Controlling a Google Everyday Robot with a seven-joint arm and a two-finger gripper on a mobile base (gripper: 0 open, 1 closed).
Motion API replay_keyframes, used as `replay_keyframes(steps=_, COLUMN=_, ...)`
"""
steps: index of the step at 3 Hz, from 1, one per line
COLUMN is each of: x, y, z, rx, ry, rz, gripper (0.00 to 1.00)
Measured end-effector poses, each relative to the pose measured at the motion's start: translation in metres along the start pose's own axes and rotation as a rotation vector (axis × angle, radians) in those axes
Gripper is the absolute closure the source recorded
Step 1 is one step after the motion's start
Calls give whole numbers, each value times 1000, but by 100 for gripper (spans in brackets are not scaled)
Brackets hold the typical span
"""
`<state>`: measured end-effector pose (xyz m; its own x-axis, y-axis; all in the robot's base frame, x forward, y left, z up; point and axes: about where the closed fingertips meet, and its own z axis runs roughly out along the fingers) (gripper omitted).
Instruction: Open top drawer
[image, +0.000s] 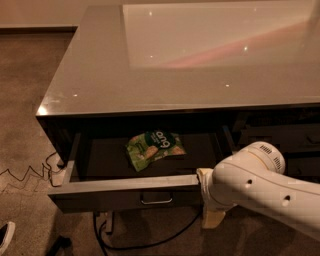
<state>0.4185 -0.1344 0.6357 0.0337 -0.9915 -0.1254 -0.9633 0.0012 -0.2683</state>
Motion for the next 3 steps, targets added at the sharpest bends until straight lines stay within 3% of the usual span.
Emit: replay_keyframes(steps=3, x=28, y=27, z=-7, rx=-24, ry=96, rz=12, gripper=88)
